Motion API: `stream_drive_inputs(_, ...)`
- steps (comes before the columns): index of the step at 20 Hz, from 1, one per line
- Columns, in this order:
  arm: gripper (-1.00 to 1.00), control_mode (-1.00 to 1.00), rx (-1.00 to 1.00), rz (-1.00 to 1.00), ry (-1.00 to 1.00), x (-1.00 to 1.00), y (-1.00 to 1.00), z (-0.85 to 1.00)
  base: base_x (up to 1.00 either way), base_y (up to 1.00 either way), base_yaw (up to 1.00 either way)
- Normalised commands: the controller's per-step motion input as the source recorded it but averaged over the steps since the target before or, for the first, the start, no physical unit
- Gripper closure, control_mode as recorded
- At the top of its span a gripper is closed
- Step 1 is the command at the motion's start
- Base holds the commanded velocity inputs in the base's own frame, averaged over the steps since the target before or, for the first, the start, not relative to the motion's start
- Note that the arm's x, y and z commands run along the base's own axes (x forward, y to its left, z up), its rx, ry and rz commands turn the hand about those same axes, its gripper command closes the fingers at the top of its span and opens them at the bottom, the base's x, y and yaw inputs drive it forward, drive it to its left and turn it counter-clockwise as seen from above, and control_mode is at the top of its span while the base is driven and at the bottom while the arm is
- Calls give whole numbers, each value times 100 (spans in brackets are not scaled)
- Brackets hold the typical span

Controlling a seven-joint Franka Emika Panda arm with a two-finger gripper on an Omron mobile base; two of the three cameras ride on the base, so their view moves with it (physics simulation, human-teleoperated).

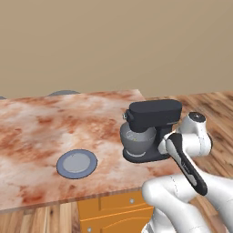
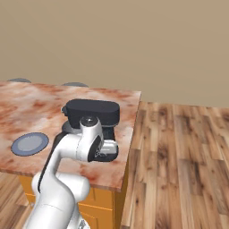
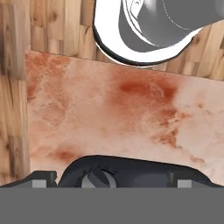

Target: Add butter and sugar cubes to the stand mixer bowl and then turn on the stand mixer to begin making frosting.

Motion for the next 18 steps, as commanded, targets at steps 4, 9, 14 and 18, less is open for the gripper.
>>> stream_drive_inputs(4,-100,-100,0,-1,0,31,0,-7,0,0,0)
stream_drive_inputs(9,-100,-100,1,-4,0,19,-2,-17,0,0,0)
stream_drive_inputs(14,-100,-100,1,-5,0,8,-9,-23,0,0,0)
stream_drive_inputs(18,-100,-100,0,-5,0,12,-4,-22,0,0,0)
